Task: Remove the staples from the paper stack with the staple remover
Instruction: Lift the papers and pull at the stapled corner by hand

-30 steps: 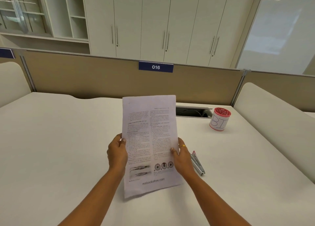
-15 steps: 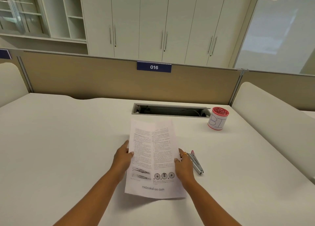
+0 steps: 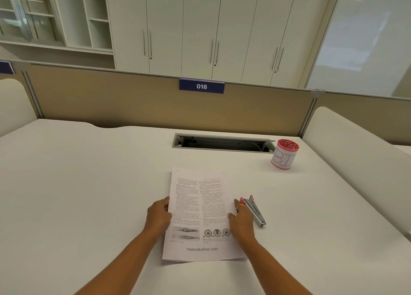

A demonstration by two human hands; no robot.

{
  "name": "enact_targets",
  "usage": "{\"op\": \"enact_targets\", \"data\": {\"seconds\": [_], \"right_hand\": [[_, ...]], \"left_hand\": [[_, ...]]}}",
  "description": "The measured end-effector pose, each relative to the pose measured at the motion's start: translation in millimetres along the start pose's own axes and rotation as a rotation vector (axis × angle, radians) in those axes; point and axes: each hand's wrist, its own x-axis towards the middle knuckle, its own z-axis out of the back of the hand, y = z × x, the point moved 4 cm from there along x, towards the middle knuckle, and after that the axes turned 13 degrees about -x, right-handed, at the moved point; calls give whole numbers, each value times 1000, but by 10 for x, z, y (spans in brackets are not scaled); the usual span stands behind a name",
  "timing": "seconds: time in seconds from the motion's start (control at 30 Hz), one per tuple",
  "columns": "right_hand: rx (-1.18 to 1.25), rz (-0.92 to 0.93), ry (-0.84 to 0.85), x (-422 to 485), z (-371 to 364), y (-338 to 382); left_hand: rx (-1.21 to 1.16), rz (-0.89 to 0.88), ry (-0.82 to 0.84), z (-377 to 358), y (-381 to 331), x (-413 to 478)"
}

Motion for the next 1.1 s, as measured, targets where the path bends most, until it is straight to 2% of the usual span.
{"op": "enact_targets", "data": {"seconds": [0.3,0.67,1.1], "right_hand": [[-103,90,-3,0,-56,20],[-355,182,119,25,-165,39],[-493,216,198,26,-206,48]], "left_hand": [[192,30,-11,-98,36,15],[400,-38,25,-222,104,-32],[636,-55,57,-272,163,-30]]}}
